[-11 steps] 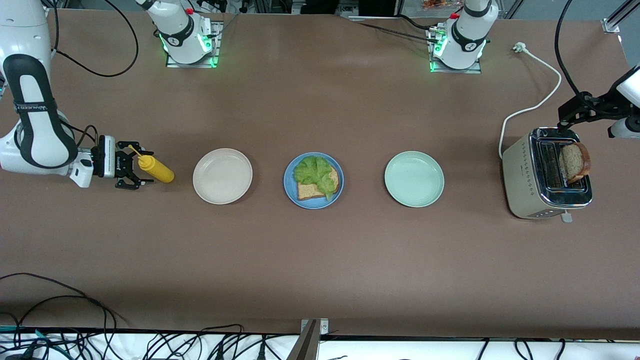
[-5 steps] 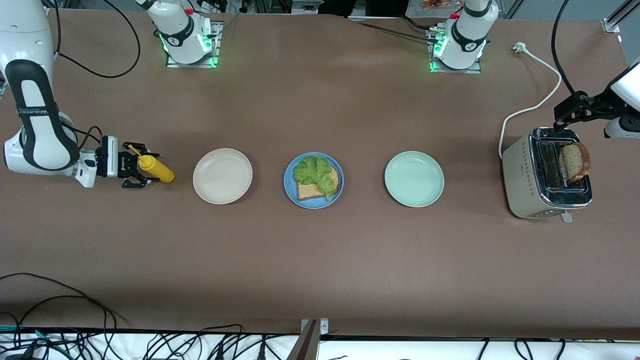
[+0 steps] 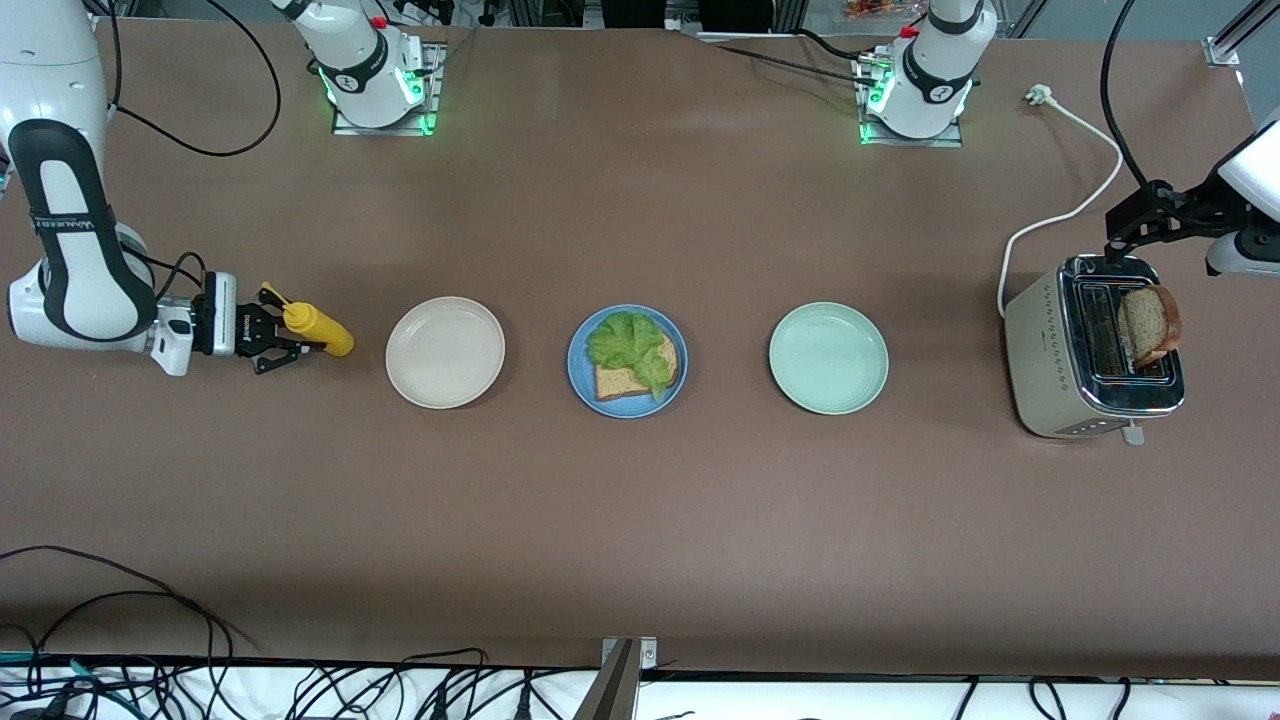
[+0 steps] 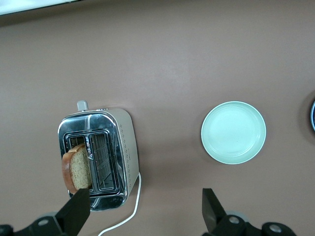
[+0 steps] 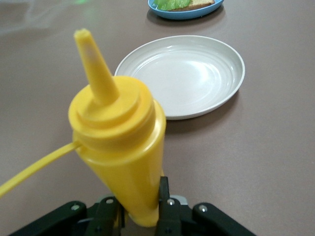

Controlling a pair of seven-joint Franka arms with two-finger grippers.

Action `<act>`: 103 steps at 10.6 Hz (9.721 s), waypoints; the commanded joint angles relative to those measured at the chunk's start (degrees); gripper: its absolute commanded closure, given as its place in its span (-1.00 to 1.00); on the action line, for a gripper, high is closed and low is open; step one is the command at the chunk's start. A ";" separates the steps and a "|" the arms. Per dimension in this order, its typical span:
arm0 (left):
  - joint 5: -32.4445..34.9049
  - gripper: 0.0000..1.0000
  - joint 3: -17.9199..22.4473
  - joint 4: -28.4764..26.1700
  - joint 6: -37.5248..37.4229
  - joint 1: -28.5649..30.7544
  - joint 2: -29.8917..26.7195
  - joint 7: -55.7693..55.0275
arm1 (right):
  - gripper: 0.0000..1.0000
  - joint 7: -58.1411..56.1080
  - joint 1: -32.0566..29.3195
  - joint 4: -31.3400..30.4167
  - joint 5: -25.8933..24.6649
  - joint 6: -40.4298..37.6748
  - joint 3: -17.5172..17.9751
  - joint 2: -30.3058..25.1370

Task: Make sandwich in blue plate with both arms
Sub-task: 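Lift and carry the mustard bottle over the blue plate with the right gripper, then hold the mustard bottle over the sandwich while the left gripper reaches the toaster, then carry the mustard back beside the beige plate while the left gripper grasps toast, then lift the toast out with the left gripper while the right gripper sets mustard down, then lower the toast onto the lettuce while the right gripper releases the mustard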

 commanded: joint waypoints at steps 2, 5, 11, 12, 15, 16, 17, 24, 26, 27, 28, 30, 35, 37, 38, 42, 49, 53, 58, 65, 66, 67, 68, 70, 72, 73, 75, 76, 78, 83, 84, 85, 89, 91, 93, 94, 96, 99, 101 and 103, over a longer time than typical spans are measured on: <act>0.60 -1.00 -0.18 0.82 -0.13 0.28 -0.07 0.66 | 0.57 4.02 -0.60 -0.27 1.42 -0.37 0.51 -0.55; 0.60 -1.00 -0.18 0.38 0.40 0.28 -0.07 0.66 | 0.59 17.53 3.35 2.52 -6.10 -0.11 0.42 -3.01; 1.57 -1.00 -1.32 -0.50 0.84 0.02 0.11 0.84 | 0.65 39.61 16.61 7.62 -18.25 -0.64 -5.46 -5.92; 1.57 -1.00 -1.24 -1.28 1.02 0.11 -0.76 0.84 | 0.65 43.64 18.37 8.85 -20.10 -0.72 -5.55 -6.00; 1.66 -1.00 -1.15 -2.08 1.28 0.37 -2.09 0.84 | 0.65 57.35 26.09 15.26 -27.74 -0.72 -5.55 -4.69; 1.57 -1.00 -1.23 -2.17 1.37 0.37 -1.74 0.75 | 0.65 60.79 28.30 17.20 -30.20 -0.72 -5.56 -4.69; 1.74 -1.00 -1.23 -2.17 1.46 0.37 -2.09 0.58 | 0.65 64.65 30.76 18.87 -32.31 -0.72 -5.56 -4.69; 1.66 -1.00 0.34 -2.34 0.84 2.66 -1.91 0.49 | 0.65 91.19 46.92 26.53 -54.44 -0.64 -5.12 -1.52; 1.66 -1.00 1.14 -2.17 1.02 2.74 -1.74 0.92 | 0.65 98.84 52.90 26.53 -63.66 -0.99 -5.12 -0.91; 1.92 -1.00 1.83 -2.34 1.19 2.74 -1.74 0.67 | 0.65 102.79 55.80 26.53 -68.49 -2.82 -5.12 0.14; 3.40 -1.00 1.93 -2.60 1.11 2.92 -1.83 0.58 | 0.64 105.97 58.61 26.62 -72.20 -3.36 -5.12 0.84; 6.57 -1.00 1.76 -3.39 1.20 2.92 -1.83 0.57 | 0.65 109.85 63.89 28.62 -80.27 -5.02 -5.29 4.08; 6.58 -1.00 1.75 -8.05 3.57 4.41 -1.91 0.57 | 0.64 121.97 75.59 38.30 -100.49 -24.42 -5.47 17.43; 6.58 -1.00 1.67 -8.06 3.13 4.41 -2.27 0.66 | 0.64 123.22 76.31 39.10 -103.77 -26.12 -5.47 18.78; 6.58 -1.00 1.84 -8.49 3.04 4.41 -2.18 1.36 | 0.64 123.14 76.31 39.10 -105.35 -26.13 -5.47 19.48; 5.88 -1.00 3.78 -17.87 7.49 6.33 -1.83 1.28 | 0.64 123.05 76.31 39.10 -106.07 -26.21 -5.47 19.75; 6.76 -1.00 5.62 -29.49 13.41 8.72 -1.21 1.37 | 0.76 123.84 75.96 42.43 -88.97 -25.69 -5.90 18.34; 10.54 -1.00 6.84 -30.38 16.38 10.74 1.86 10.73 | 0.77 122.79 69.13 46.04 -68.95 -22.71 -6.61 14.67; 10.54 -1.00 8.17 -30.20 22.36 11.71 5.46 15.60 | 0.77 113.58 57.62 45.96 -47.31 -19.97 -6.52 9.03; 10.54 0.29 8.43 -29.68 22.90 11.62 6.08 19.62 | 0.77 86.26 45.48 27.27 -32.77 -7.79 -9.69 -5.80; 10.54 0.46 8.69 -29.50 22.82 11.71 5.91 21.21 | 0.77 81.52 43.89 23.41 -31.81 -5.23 -9.51 -8.26; 10.54 0.68 8.96 -29.15 22.29 11.62 5.82 21.66 | 0.77 77.21 42.14 21.02 -31.02 -4.16 -9.60 -10.12; 10.54 1.00 9.14 -28.89 21.85 11.62 5.82 22.54 | 0.77 72.30 40.03 19.34 -29.62 -3.37 -9.60 -11.44; 10.45 1.00 9.40 -27.40 20.19 11.62 5.56 23.68 | 0.77 61.32 35.38 16.61 -26.11 -2.57 -9.60 -13.21; 9.92 1.00 9.31 -24.77 17.03 11.27 4.16 24.30 | 0.76 50.15 29.84 13.80 -21.71 -1.96 -9.77 -14.44; 9.75 1.00 9.14 -23.62 15.71 10.92 3.02 24.31 | 0.76 43.75 26.86 13.09 -19.61 -1.78 -9.69 -14.44; 9.57 1.00 8.70 -18.80 11.59 10.22 2.57 24.31 | 0.75 31.96 21.49 11.86 -15.73 -2.13 -9.69 -13.83; 9.57 1.00 8.61 -16.78 9.74 9.69 2.39 24.39 | 0.75 27.30 18.94 11.25 -14.59 -2.39 -9.69 -13.13; 9.39 1.00 7.30 -13.96 6.40 9.07 0.99 24.31 | 0.75 17.71 14.81 10.01 -10.55 -2.66 -9.69 -11.38; -4.56 1.00 1.77 -12.89 4.89 7.76 1.25 18.88 | 0.73 0.19 7.32 10.01 1.59 -9.41 -9.69 0.83; -7.02 1.00 -0.77 -12.98 4.89 7.67 2.21 14.77 | 0.73 -2.26 6.79 10.01 3.77 -11.34 -9.69 2.59; -11.57 1.00 -1.75 -13.06 4.97 5.66 3.78 10.46 | 0.73 -5.33 6.00 10.01 5.27 -12.23 -9.69 4.00; -29.66 1.00 -6.50 -13.15 5.50 1.00 8.09 -2.22 | 0.73 -9.75 5.03 10.18 5.64 -11.89 -11.18 4.98; -40.65 1.00 -6.68 -13.06 8.30 -1.28 11.78 -2.41 | 0.70 -10.10 5.03 10.10 5.29 -11.54 -11.18 5.50; -46.65 1.00 -6.68 -12.80 12.77 -4.18 15.03 -2.41 | 0.70 -10.28 5.03 10.01 5.11 -11.45 -11.36 6.03; -49.03 1.00 -6.68 -12.54 15.23 -5.59 16.70 -2.41 | 0.70 -10.80 5.03 10.01 5.20 -11.45 -11.36 6.38; -52.12 1.00 -6.68 -12.36 21.03 -8.67 19.43 -2.41 | 0.70 -10.90 4.85 10.10 5.02 -11.36 -12.49 6.39; -54.06 1.00 -6.77 -10.79 27.28 -13.85 22.77 -7.23 | 0.70 -11.69 4.77 10.10 4.94 -10.22 -12.76 6.48; -53.80 1.00 -6.60 -9.82 28.88 -16.93 24.88 -10.39 | 0.68 -12.21 4.68 9.83 4.93 -10.39 -12.85 7.09; -53.63 1.00 -5.72 -7.54 30.01 -20.09 27.60 -13.04 | 0.31 -13.18 4.68 9.83 5.55 -10.39 -12.85 7.44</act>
